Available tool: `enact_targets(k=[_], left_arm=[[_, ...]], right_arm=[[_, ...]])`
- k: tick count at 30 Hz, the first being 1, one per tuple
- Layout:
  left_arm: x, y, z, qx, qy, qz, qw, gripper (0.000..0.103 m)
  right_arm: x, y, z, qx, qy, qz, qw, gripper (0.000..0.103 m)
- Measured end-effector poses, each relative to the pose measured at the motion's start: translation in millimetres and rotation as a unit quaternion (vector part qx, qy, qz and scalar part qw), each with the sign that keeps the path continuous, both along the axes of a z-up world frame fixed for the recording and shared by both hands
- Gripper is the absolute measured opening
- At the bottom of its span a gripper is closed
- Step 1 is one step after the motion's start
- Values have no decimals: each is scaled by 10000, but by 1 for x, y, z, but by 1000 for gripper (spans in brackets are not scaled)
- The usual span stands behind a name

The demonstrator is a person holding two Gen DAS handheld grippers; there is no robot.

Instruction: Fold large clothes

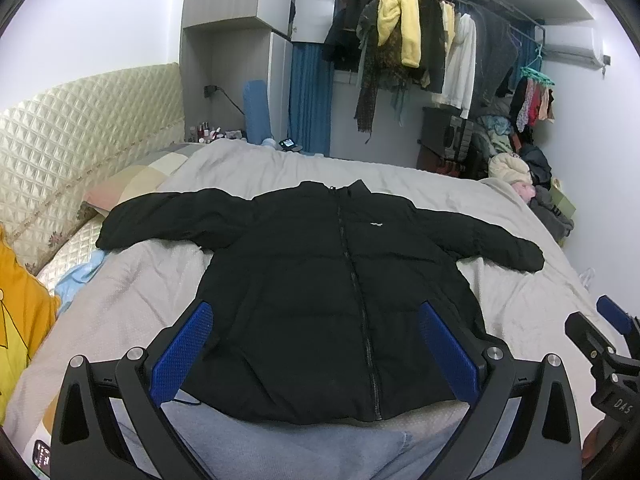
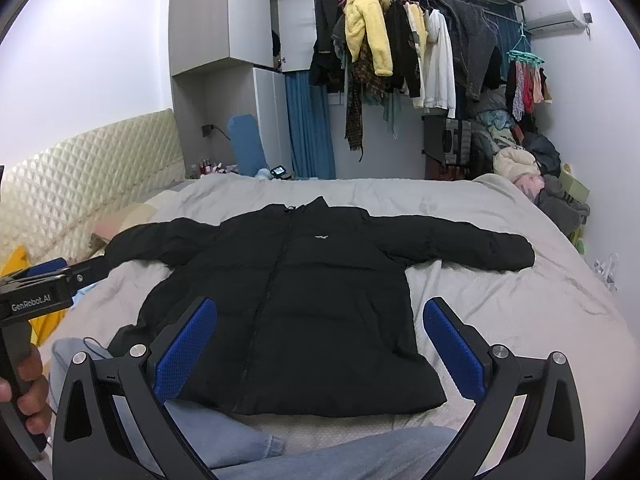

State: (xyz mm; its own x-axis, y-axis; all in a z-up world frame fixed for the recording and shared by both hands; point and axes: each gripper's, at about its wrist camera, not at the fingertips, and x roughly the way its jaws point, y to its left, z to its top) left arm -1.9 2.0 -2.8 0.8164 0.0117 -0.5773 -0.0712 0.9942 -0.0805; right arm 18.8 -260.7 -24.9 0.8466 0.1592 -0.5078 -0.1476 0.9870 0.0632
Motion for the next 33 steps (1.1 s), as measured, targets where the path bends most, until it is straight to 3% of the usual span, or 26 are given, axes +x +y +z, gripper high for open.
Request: enact_targets(k=[33], left_arm=[[4, -7, -11, -70, 203, -27, 9998, 103]], right_arm=[[0, -9, -1, 22, 15, -187, 9998, 103]])
